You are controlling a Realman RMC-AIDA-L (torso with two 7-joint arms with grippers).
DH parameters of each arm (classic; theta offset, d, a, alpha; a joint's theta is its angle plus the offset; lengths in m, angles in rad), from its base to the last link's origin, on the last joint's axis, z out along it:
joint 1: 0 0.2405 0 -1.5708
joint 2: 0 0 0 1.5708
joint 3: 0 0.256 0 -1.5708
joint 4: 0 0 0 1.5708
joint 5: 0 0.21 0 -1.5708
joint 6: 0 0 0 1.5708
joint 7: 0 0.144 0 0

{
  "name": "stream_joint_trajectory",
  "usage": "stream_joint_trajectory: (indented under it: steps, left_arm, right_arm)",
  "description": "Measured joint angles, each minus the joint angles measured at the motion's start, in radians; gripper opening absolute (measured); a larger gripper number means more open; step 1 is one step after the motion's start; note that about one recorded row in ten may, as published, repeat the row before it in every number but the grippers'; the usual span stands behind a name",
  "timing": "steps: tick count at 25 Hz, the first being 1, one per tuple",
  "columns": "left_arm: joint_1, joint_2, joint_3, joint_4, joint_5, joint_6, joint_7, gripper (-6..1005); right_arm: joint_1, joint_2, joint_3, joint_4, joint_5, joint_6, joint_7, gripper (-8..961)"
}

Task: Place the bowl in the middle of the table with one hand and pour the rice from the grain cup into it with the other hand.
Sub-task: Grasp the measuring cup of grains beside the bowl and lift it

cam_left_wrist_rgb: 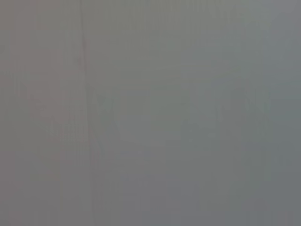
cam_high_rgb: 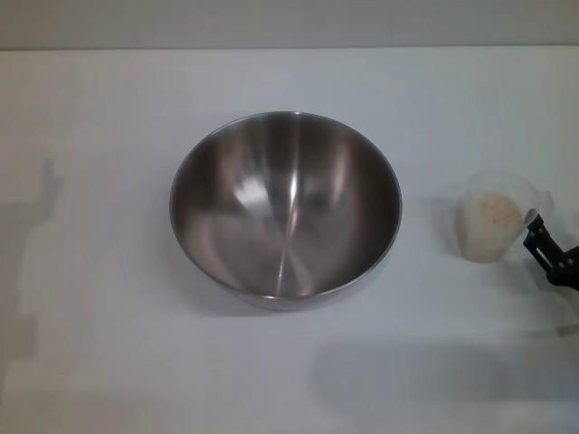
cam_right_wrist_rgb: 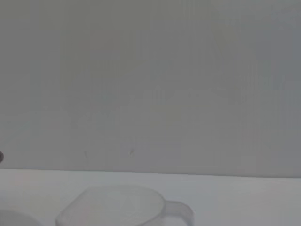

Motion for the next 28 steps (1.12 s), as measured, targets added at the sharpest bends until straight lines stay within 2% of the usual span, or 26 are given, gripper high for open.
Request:
stream_joint_trajectory:
  steps: [28]
  left_arm:
    - [0.010,0.000,-0.006,0.019,0.000,-0.007,0.000,813]
  right_arm:
    - [0.032,-0.003,0.011,0.000,0.008,-0.008,0.000,810]
